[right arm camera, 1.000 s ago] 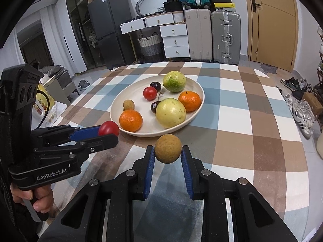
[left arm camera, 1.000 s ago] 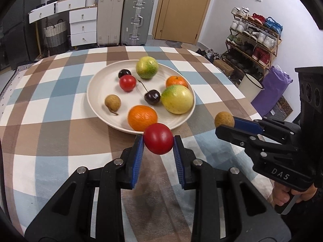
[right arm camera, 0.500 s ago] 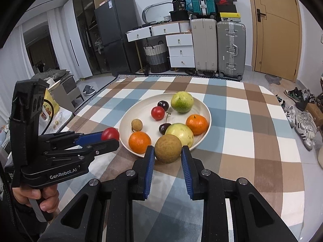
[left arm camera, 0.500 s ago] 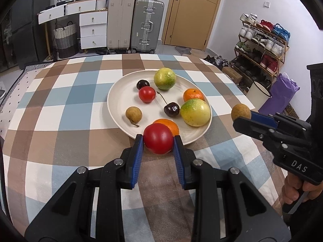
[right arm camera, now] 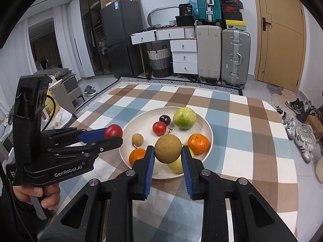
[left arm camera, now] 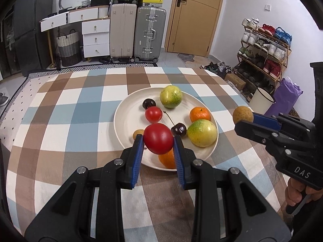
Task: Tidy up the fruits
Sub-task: 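Lift and carry the brown fruit and red tomato over the white plate, then lower both fruits onto the plate and open both tools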
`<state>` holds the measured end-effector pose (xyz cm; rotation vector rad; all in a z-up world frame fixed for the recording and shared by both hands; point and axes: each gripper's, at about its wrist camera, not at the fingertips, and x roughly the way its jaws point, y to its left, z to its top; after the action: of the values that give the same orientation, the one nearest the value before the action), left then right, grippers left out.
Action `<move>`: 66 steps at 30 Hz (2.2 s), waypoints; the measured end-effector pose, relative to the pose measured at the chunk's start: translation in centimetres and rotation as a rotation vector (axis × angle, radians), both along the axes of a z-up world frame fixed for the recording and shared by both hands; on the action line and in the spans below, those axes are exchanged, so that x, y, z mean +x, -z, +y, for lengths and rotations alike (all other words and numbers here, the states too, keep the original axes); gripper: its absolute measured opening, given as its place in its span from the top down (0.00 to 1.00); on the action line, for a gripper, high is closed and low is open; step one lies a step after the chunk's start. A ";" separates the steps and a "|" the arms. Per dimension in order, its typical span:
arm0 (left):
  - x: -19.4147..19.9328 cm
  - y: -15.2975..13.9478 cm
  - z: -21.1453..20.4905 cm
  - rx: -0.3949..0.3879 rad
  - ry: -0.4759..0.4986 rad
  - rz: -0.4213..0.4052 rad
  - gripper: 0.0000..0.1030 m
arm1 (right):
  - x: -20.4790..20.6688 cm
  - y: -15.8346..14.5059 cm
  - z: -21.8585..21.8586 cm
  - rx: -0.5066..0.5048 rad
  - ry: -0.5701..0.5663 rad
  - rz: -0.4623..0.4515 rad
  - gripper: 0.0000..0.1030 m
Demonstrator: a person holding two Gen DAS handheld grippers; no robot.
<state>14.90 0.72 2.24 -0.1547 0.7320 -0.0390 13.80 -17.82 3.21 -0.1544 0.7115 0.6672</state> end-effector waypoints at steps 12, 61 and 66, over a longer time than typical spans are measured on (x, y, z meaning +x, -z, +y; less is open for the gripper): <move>2.2 0.2 0.5 -0.001 -0.014 -0.004 0.74 | 1.8 0.4 1.6 0.021 -0.007 0.022 0.74; 6.6 3.3 0.7 -0.014 -0.009 0.039 0.60 | 7.3 4.4 2.0 0.022 0.110 0.082 0.47; 4.4 2.3 1.3 -0.016 -0.043 0.004 0.16 | 5.8 3.4 0.2 0.031 0.109 0.044 0.08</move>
<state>19.34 2.05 -0.05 -0.1858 0.7319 -0.0036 19.56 -17.66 -0.21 -0.0721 0.7459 0.5787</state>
